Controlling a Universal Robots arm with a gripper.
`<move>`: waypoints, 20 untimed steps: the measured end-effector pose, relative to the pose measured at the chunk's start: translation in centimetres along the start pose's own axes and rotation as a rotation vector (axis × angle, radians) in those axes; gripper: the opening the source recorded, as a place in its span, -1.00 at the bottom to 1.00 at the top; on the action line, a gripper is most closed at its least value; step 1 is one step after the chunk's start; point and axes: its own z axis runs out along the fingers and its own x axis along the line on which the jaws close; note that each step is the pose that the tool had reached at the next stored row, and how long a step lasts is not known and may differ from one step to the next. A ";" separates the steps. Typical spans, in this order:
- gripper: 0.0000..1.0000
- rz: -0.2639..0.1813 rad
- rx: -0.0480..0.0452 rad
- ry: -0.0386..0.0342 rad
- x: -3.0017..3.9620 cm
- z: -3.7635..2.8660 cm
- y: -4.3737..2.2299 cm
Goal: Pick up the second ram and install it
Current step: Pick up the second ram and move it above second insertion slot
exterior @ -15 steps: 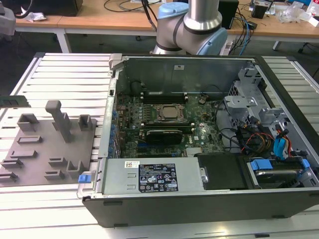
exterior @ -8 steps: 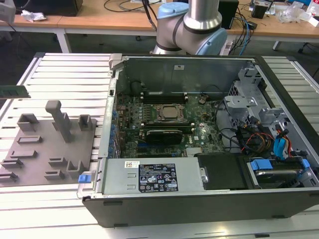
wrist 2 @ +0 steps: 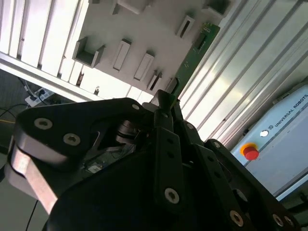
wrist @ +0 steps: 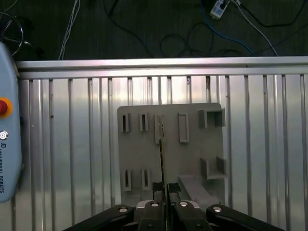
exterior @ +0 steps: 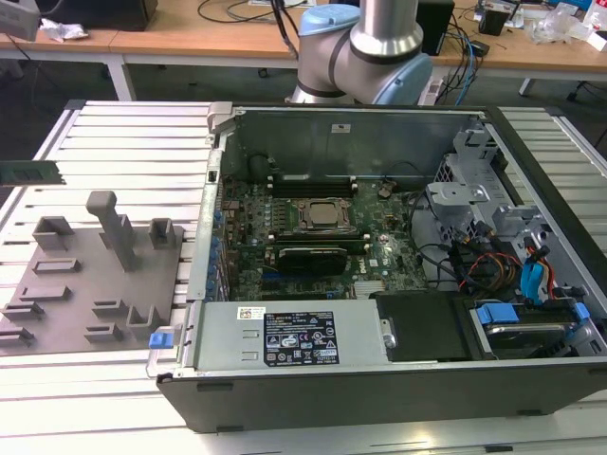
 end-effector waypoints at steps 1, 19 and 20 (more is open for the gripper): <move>-0.72 0.000 0.0000 0.0000 -0.01 -0.01 -0.36; -0.72 0.000 -0.0001 0.0000 -0.16 -0.20 -7.15; -0.72 0.000 0.0000 0.0000 -0.18 -0.21 -7.82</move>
